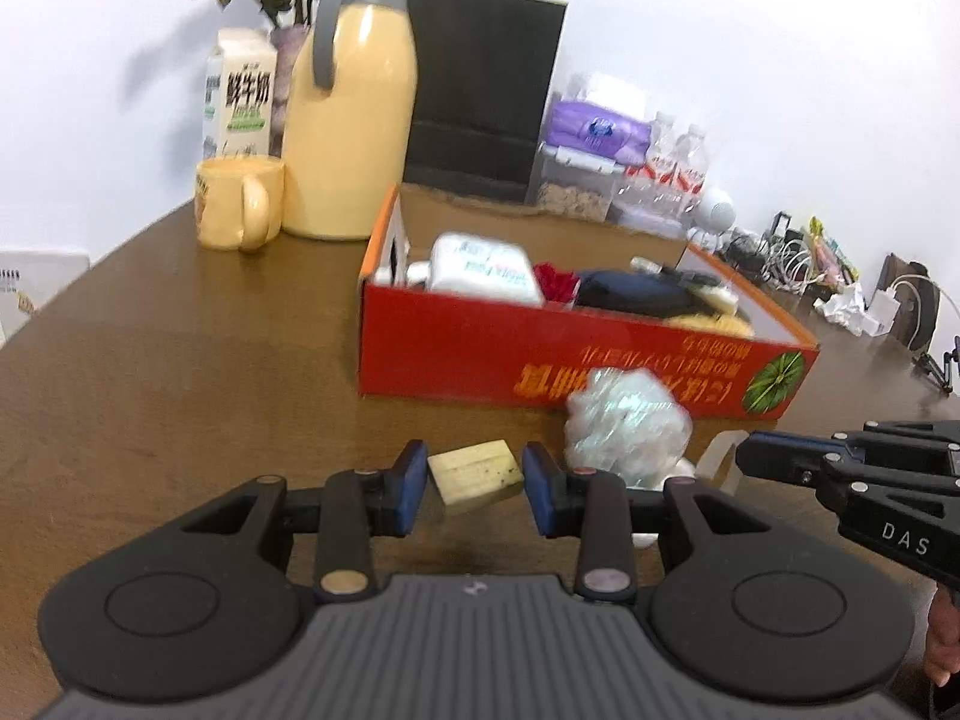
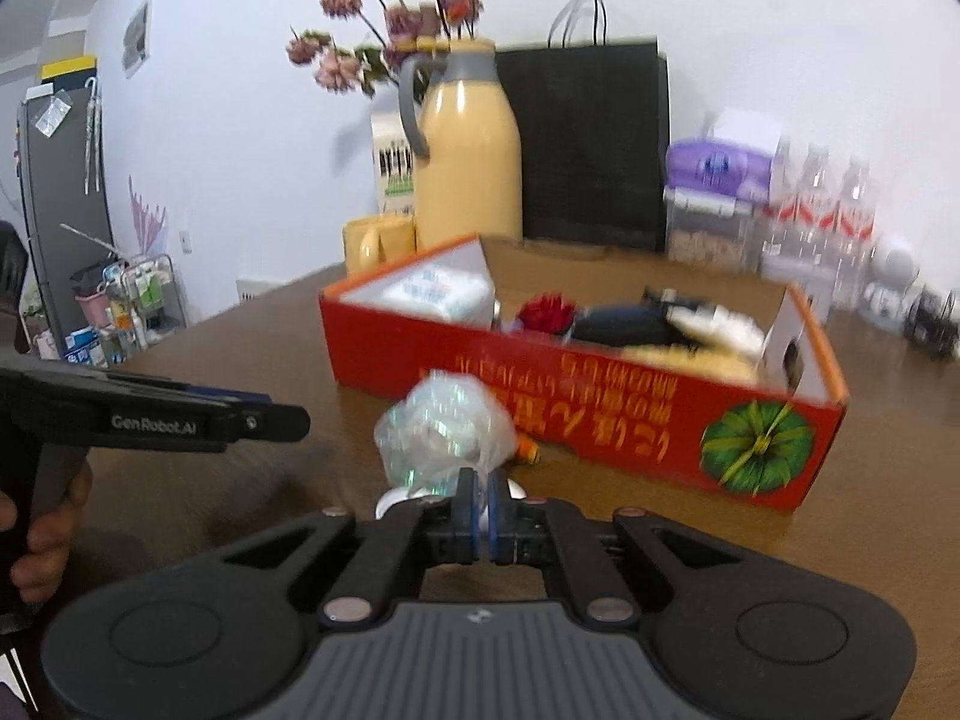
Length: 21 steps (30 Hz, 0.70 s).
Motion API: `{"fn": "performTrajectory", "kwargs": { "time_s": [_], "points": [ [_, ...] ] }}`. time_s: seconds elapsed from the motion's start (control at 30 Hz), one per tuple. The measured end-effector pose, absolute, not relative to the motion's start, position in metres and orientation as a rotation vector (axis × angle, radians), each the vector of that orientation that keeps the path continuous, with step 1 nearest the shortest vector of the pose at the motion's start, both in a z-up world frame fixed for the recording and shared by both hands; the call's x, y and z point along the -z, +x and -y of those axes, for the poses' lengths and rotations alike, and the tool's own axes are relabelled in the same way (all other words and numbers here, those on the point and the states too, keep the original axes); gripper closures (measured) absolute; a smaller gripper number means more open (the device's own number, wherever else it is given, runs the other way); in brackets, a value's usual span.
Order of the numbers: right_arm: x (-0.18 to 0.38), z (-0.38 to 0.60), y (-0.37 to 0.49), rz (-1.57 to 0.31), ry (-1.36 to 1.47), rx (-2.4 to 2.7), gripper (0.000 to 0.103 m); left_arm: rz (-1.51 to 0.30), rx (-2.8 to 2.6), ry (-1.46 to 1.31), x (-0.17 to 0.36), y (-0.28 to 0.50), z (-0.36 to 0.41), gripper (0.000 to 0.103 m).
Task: Organize objects
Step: 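Carry the yellow soap bar and white cap over the box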
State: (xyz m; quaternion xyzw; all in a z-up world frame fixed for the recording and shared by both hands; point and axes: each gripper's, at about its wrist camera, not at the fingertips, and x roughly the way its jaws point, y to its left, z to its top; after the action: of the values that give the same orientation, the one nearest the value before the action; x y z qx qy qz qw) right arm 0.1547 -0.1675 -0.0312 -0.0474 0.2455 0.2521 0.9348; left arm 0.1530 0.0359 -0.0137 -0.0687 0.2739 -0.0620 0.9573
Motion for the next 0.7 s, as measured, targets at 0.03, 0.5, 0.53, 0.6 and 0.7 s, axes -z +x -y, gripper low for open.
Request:
{"fn": "performTrajectory", "kwargs": {
  "time_s": [0.03, 0.5, 0.53, 0.6, 0.7],
  "points": [
    [0.027, 0.168, 0.154, -0.486, -0.102, -0.512, 0.101, -0.544, 0.131, -0.133, 0.009, 0.153, -0.034, 0.067],
    [-0.036, 0.171, 0.211, -0.280, -0.102, -0.412, 0.101, -0.342, 0.166, -0.081, -0.057, 0.212, 0.011, 0.067],
    [-0.037, 0.170, 0.221, -0.278, -0.096, -0.398, 0.101, -0.338, 0.162, -0.083, -0.058, 0.221, 0.014, 0.067],
    [-0.038, 0.168, 0.239, -0.281, -0.086, -0.371, 0.101, -0.348, 0.142, -0.093, -0.057, 0.239, 0.018, 0.067],
    [-0.033, 0.167, 0.265, -0.291, -0.066, -0.324, 0.101, -0.354, 0.112, -0.116, -0.051, 0.265, 0.022, 0.067]
  ]
}}
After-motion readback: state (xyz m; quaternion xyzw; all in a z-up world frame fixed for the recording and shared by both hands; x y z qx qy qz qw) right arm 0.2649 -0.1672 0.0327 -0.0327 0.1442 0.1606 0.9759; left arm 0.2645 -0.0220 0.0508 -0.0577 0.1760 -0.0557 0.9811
